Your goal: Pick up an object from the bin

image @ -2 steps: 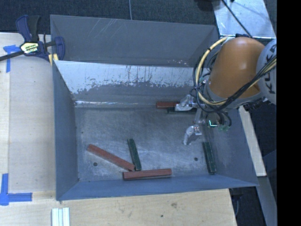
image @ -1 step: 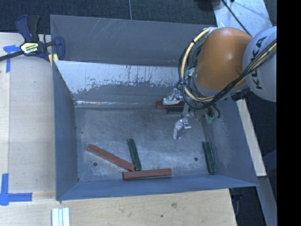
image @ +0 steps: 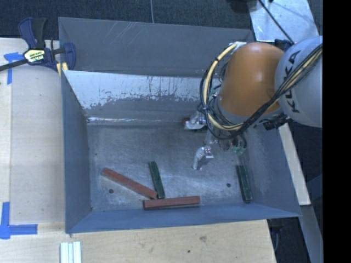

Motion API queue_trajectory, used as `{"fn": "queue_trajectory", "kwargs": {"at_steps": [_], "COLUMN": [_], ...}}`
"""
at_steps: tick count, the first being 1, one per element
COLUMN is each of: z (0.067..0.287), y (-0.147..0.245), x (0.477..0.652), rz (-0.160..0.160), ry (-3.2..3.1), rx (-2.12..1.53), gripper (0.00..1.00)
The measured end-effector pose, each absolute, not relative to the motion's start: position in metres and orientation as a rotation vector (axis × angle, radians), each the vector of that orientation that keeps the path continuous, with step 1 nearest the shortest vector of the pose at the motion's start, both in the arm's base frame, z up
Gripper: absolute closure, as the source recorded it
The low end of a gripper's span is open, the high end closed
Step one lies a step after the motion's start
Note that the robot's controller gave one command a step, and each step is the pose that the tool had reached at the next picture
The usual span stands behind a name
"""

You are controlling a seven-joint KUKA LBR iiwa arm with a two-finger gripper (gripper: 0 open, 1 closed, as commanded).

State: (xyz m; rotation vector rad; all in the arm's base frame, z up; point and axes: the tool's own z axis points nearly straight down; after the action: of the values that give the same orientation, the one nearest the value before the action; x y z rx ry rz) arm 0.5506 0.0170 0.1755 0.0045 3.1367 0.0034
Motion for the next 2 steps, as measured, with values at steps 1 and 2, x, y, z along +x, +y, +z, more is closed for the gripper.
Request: {"fn": "queue_trajectory", "kwargs": {"at_steps": [1, 2], "z": [0.144, 0.130], "y": [0.041, 0.094], "x": [0.546, 0.523], "rz": [0.000, -0.001], "ry": [3.124, 3.140], "rx": [0.296, 0.055], "gripper": [0.00, 0.00]}}
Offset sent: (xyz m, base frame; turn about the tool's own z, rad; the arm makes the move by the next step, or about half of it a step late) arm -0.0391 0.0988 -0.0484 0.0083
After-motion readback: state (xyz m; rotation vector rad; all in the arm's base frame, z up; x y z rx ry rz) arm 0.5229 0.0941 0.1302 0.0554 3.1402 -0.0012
